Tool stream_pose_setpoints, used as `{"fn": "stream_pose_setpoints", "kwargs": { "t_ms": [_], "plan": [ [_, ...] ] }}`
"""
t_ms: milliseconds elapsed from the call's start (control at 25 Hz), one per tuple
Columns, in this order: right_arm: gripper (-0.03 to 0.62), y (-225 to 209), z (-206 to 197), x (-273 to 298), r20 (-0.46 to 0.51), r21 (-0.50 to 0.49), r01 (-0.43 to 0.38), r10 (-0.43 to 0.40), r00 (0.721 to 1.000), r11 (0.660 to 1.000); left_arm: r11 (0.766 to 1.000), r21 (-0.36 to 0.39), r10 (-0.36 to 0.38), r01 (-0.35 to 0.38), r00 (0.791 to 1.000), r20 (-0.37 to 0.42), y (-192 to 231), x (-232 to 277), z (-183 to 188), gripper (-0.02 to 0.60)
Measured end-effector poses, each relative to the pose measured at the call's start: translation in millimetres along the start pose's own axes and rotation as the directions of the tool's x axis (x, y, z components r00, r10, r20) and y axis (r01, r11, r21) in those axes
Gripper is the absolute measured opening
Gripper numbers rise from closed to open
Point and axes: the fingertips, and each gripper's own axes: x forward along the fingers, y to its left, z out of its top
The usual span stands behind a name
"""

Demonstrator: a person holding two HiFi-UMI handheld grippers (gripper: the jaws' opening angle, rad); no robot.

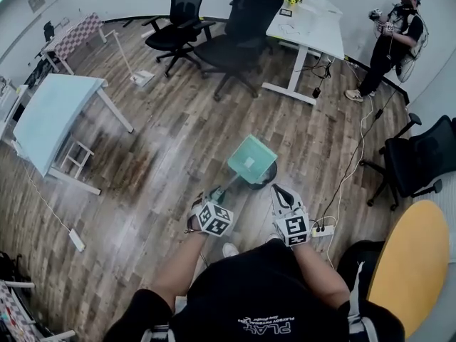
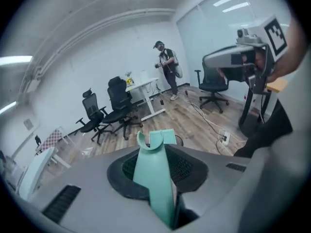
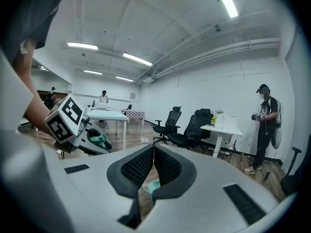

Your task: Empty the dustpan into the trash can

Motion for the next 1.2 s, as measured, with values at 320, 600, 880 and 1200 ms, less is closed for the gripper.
{"fn": "stream_pose_setpoints", "kwargs": {
  "t_ms": [320,600,880,1200],
  "plan": [
    [0.025,-12.0,-10.3,20.9,-0.018,0.008,-0.005,0.005,1.000,1.000,0.966,-0.254,0.059,-0.050,0.998,0.029,33.7,-14.9,6.4,0.098],
    [0.025,-36.5,-8.3,73.9,-0.008,0.011,-0.048,0.048,0.999,0.999,0.917,-0.366,0.162,-0.158,0.987,-0.022,84.3,2.4,12.2,0.098],
    [0.025,-70.7,-8.9,126.0,-0.003,0.010,-0.108,0.108,0.994,0.994,0.885,-0.400,0.194,-0.236,0.970,-0.144,116.9,46.5,6.5,0.098],
    [0.025,-100.9,-20.1,191.0,-0.015,0.024,-0.184,0.184,0.983,0.983,0.861,-0.428,0.156,-0.276,0.943,-0.294,143.2,108.5,-22.7,0.098]
  ]
}}
